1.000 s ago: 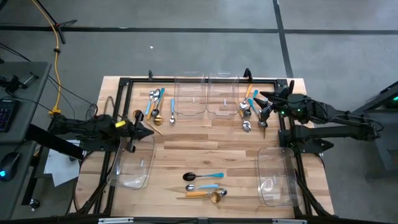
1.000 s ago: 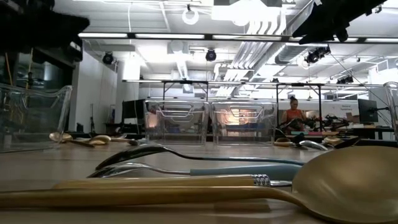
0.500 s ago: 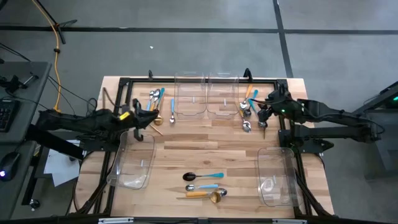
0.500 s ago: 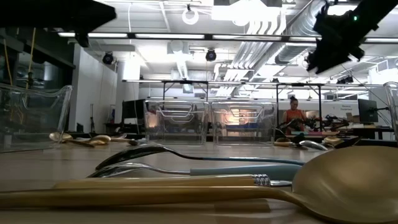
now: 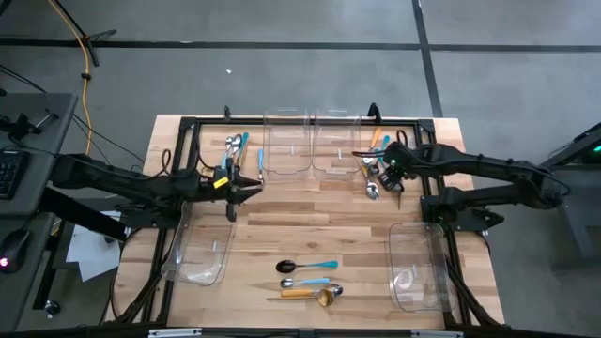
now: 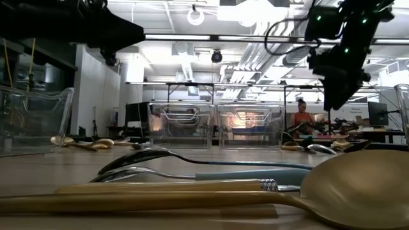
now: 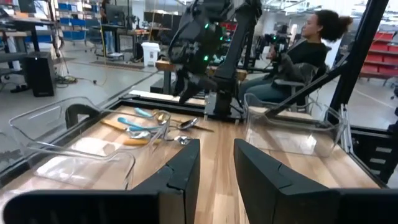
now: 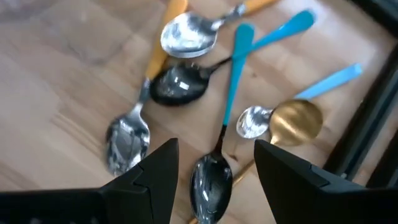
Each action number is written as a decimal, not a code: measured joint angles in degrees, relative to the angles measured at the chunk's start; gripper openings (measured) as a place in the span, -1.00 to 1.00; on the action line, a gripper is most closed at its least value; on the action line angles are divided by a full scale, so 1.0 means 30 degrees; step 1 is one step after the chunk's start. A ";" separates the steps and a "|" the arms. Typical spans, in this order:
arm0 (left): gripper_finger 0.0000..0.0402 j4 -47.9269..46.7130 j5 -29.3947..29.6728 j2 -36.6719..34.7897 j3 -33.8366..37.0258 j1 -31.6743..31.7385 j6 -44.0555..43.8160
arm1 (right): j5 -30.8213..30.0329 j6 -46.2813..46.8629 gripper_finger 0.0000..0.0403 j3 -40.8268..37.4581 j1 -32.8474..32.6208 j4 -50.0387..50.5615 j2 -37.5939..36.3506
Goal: Sort silverware by color (type)
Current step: Put the black spoon into the bottom left transparent bin
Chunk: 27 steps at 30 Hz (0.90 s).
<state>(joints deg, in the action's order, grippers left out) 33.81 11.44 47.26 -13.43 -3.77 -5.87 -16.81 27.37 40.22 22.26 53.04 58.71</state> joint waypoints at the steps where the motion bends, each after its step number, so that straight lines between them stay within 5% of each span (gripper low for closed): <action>1: -0.55 0.0104 0.0000 0.0102 0.0000 0.0000 0.0000 | 0.0352 -0.0141 -0.03 -0.0254 0.0128 -0.0322 0.0338; 7: -0.55 0.0332 0.0000 0.0240 -0.0006 0.0000 0.0121 | 0.2202 -0.0496 -0.03 -0.1971 0.1485 -0.2097 0.1147; 15: -0.55 0.1514 0.0000 0.0141 -0.0007 0.0000 0.1188 | 0.1193 0.1854 -0.03 -0.1955 0.1881 -0.3067 0.1707; 27: -0.55 0.1635 -0.0277 0.0141 -0.0007 0.0000 0.1180 | 0.1243 0.0840 -0.03 -0.3095 0.2897 -0.5385 0.4557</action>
<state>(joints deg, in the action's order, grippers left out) 38.72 10.61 47.68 -13.45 -3.77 -2.33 -13.08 29.89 30.94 30.95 36.89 72.38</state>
